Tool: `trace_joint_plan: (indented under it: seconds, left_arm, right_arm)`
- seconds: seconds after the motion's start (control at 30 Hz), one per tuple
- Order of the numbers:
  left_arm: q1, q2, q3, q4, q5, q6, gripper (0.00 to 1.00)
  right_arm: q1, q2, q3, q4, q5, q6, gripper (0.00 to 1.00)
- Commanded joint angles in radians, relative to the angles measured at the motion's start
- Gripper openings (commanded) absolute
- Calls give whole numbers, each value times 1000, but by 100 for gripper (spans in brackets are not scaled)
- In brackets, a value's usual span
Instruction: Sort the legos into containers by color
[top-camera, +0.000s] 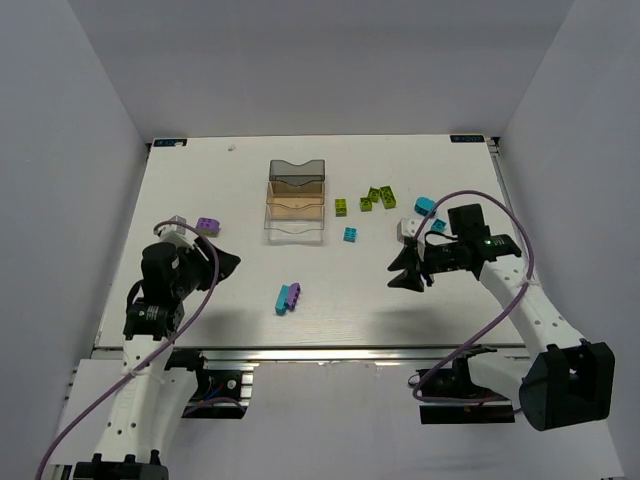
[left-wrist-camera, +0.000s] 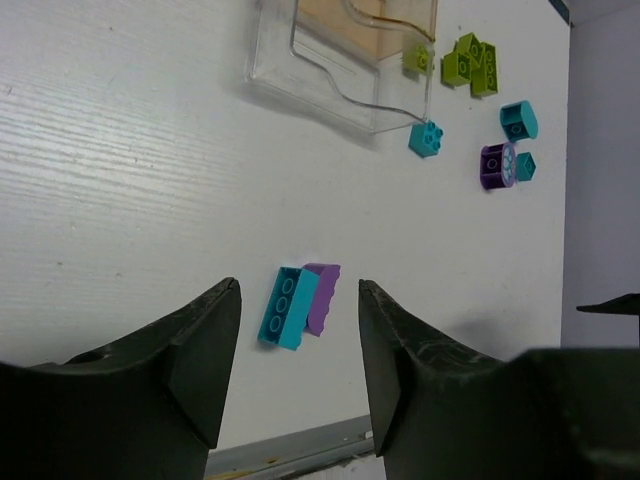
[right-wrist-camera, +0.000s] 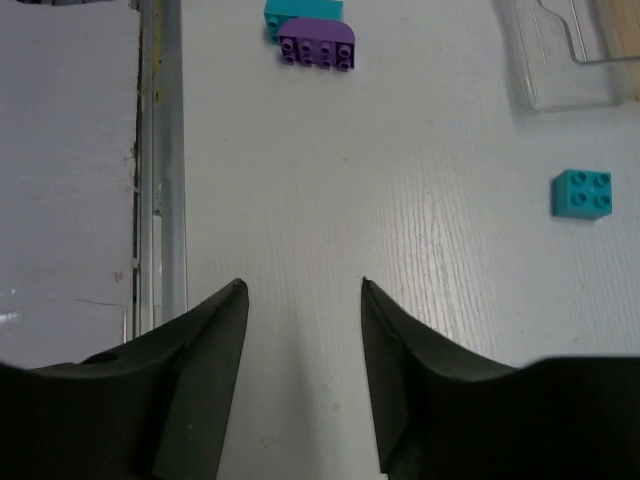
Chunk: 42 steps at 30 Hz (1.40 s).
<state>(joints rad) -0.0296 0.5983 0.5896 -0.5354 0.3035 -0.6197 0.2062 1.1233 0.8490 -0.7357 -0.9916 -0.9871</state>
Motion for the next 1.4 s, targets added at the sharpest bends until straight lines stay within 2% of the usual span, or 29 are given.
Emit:
trace_joint_plan:
  seconds: [0.0, 0.1, 0.23, 0.3, 0.47, 0.57, 0.8, 0.97, 1.37]
  left_arm:
    - [-12, 15, 0, -34, 20, 18, 61]
    - [-42, 32, -11, -34, -1, 2, 62]
    - [-119, 75, -17, -11, -65, -40, 63]
    - [-165, 113, -13, 9, -107, -55, 63]
    - [-360, 215, 15, 35, -263, -91, 64]
    - [-441, 268, 19, 43, -300, -77, 74]
    - [-627, 422, 70, 49, -458, -55, 76]
    - [-710, 547, 124, 20, -524, 11, 76]
    - [-783, 583, 82, 23, -526, 89, 69]
  right_arm:
    - [56, -8, -11, 59, 0, 63, 57]
    - [90, -28, -36, 157, 83, 175, 79]
    - [121, -17, -45, 193, 126, 232, 87]
    - [137, -11, -45, 196, 146, 234, 88]
    - [165, 15, -28, 203, 166, 245, 88]
    - [170, 26, -28, 208, 169, 254, 88]
    - [170, 26, -60, 248, 166, 288, 89]
    - [170, 35, -57, 240, 177, 286, 89]
    - [168, 67, -47, 242, 194, 283, 89]
